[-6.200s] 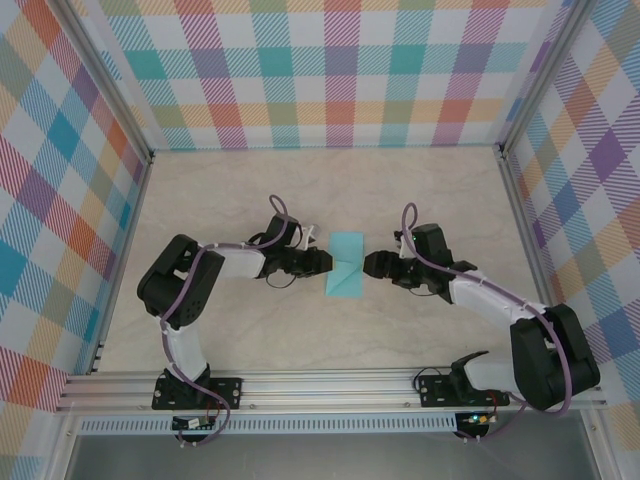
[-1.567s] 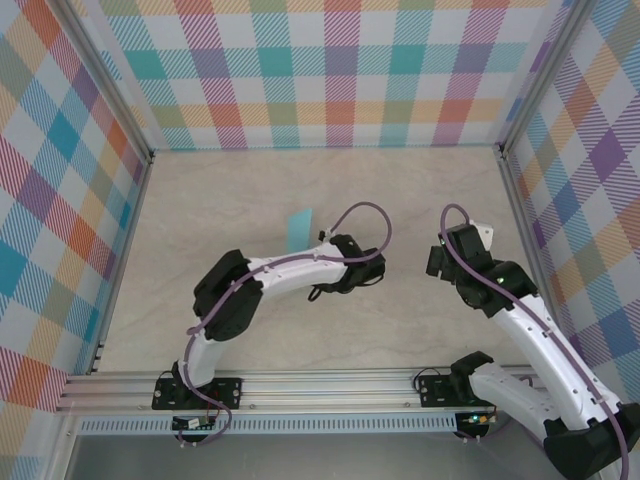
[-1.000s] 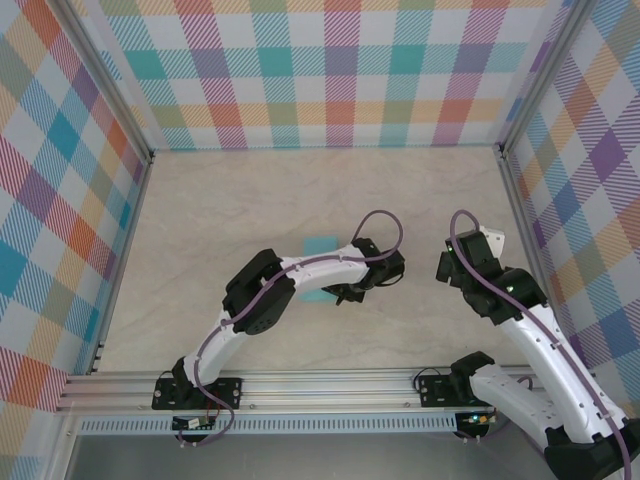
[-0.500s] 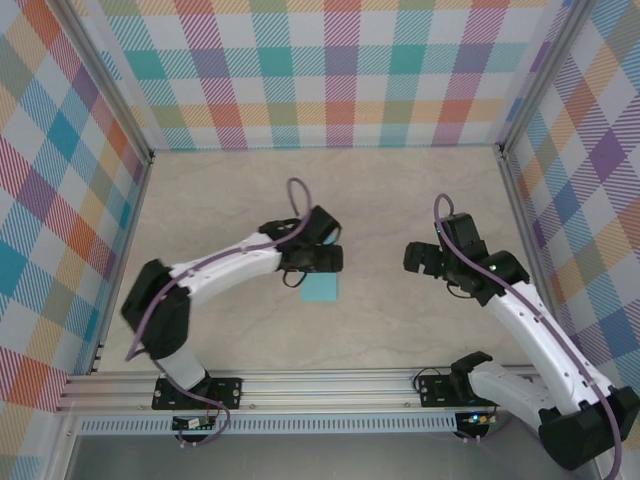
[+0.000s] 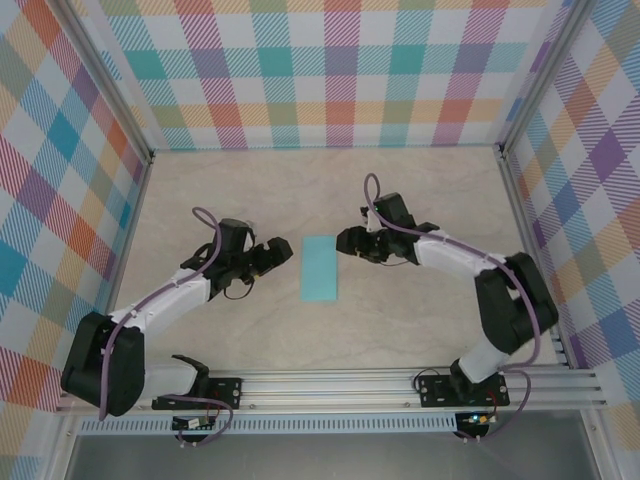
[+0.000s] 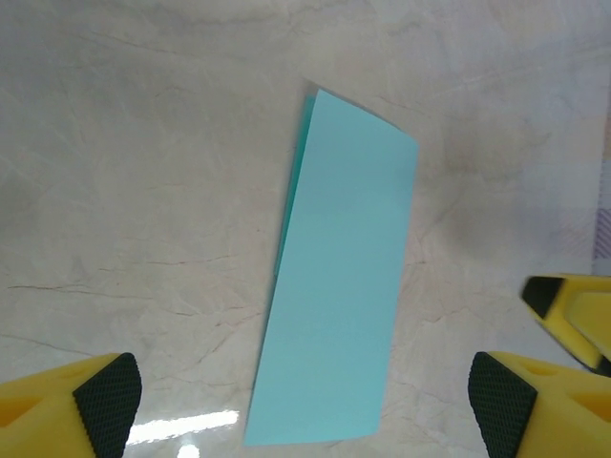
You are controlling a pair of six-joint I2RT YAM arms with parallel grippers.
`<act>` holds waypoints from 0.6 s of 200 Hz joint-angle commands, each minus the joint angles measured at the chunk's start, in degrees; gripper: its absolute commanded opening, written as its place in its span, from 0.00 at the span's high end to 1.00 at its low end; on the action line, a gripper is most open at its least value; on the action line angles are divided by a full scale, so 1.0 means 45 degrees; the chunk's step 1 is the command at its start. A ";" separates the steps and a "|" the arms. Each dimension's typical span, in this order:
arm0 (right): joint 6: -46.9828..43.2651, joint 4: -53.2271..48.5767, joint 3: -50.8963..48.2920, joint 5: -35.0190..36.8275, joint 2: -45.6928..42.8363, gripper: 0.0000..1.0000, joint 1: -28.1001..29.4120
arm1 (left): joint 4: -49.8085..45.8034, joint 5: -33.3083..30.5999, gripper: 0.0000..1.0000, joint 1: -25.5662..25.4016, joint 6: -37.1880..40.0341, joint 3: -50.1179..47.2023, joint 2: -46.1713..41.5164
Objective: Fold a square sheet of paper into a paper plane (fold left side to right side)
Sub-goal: Turn over the paper at the center of the table, then third fold the triangle at the center of the table.
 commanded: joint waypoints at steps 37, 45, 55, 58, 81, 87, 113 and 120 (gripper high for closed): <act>0.0345 0.1370 0.1901 -0.0402 0.2815 0.60 0.0279 | 0.1497 0.1678 0.16 0.0290 -0.0162 -0.0007 0.0908; 0.0239 0.1277 0.2058 -0.0276 0.3061 0.61 0.0274 | 0.1470 0.1667 0.16 0.0290 -0.0099 0.0019 0.0991; 0.0093 0.1258 0.2269 -0.0281 0.3414 0.62 0.0257 | 0.1382 0.1711 0.16 0.0290 -0.0006 0.0086 0.1122; 0.0061 0.1243 0.2348 -0.0304 0.3518 0.62 0.0271 | 0.1345 0.1702 0.16 0.0290 0.0017 0.0115 0.1173; -0.0222 0.0959 0.2926 -0.0360 0.4292 0.63 0.0258 | 0.1039 0.1852 0.16 0.0290 0.0338 0.0355 0.1729; -0.0323 0.0772 0.3061 -0.0265 0.4457 0.63 0.0264 | 0.1067 0.1952 0.16 0.0290 0.0391 0.0378 0.1927; -0.0767 -0.0029 0.3342 0.0317 0.4746 0.63 0.0257 | 0.1422 0.2196 0.17 0.0280 0.0364 0.0428 0.2587; -0.0846 -0.0193 0.3354 0.0425 0.4800 0.63 0.0259 | 0.1521 0.2306 0.17 0.0261 0.0331 0.0458 0.2754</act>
